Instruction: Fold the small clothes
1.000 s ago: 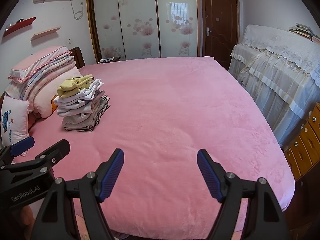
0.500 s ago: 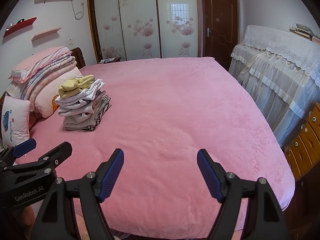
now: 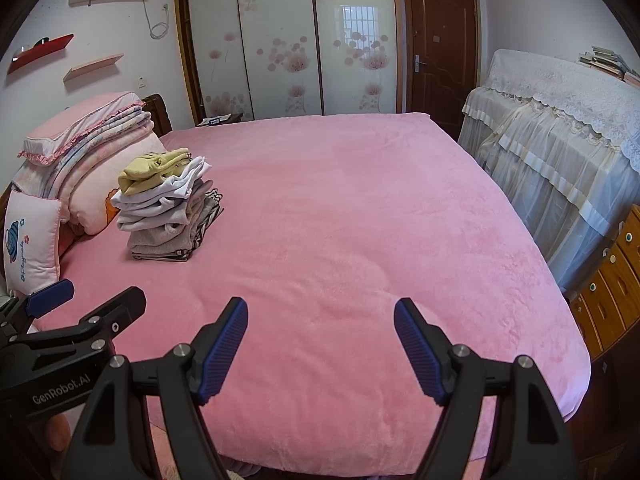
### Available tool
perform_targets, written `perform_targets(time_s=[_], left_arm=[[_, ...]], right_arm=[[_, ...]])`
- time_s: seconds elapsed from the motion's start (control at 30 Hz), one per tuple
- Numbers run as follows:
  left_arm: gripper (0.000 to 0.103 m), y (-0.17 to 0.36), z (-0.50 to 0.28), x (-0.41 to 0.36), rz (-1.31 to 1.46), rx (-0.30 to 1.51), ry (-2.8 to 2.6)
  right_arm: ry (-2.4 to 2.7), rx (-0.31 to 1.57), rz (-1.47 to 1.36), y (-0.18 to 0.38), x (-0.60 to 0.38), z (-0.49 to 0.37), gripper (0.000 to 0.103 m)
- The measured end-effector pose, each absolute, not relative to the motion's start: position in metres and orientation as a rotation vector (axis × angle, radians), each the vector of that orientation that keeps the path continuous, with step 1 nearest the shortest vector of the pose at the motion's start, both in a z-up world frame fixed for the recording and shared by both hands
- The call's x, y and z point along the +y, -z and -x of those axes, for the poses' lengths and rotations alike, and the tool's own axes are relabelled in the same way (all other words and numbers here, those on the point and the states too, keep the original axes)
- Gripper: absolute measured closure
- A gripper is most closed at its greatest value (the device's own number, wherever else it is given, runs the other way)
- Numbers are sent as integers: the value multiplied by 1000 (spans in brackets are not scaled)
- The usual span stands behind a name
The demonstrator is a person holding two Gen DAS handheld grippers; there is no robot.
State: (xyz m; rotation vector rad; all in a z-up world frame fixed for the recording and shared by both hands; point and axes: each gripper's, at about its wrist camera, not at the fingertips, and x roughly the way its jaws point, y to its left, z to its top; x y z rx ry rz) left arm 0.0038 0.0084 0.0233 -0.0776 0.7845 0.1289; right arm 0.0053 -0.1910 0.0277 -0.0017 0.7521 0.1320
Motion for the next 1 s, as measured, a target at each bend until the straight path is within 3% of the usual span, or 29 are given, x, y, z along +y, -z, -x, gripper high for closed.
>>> perform_targets(time_s=[1.0], left_arm=[[1, -20, -5, 4, 72, 800, -115]], right_arm=[[-124, 758, 4, -30, -184, 3, 27]])
